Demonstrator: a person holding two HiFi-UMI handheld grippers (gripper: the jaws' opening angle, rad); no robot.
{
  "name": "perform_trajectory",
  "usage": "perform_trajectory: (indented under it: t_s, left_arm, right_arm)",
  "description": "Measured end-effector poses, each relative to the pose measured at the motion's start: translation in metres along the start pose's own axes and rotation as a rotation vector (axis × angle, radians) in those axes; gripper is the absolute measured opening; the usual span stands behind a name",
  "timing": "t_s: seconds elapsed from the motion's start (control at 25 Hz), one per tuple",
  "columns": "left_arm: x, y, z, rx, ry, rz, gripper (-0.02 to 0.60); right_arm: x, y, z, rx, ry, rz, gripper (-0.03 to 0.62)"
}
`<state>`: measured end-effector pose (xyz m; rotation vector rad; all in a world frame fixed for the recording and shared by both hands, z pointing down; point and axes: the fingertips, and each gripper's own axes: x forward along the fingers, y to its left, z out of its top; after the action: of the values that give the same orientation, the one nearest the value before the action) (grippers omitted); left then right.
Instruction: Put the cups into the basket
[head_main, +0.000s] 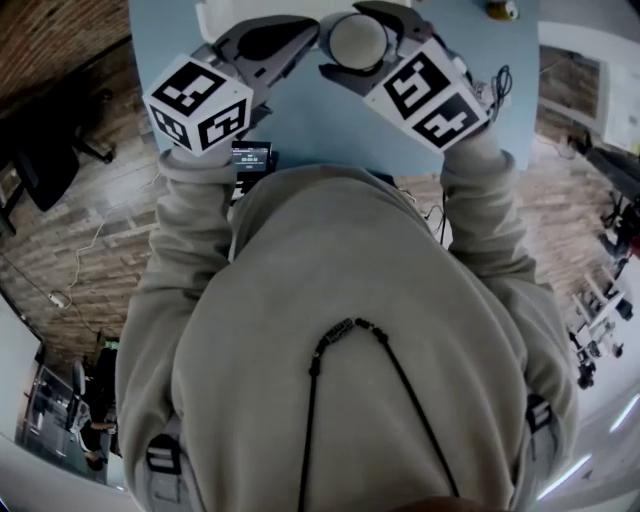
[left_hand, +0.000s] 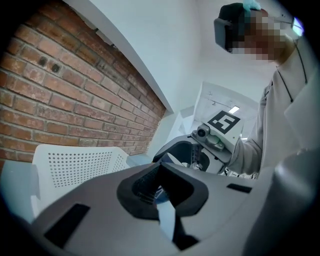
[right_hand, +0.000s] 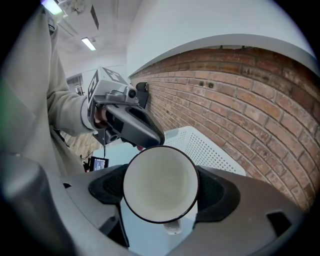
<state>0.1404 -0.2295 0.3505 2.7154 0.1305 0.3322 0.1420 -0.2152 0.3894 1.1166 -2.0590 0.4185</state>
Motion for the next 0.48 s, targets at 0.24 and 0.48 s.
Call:
perform_trajectory:
  t_s: [0.24,0.48]
  left_arm:
    - [0.008,0.036,0.01,-0.012,-0.031,0.025,-0.002]
    - [0.02,0.093,0.015,-0.036,-0.029,0.078,-0.002]
  right_arm:
    - [0.027,-0.034,0.009,-0.023,0.012,0.013,0.4]
    - [0.086,-0.074,-0.001,-0.007,0.046,0.06,0.4]
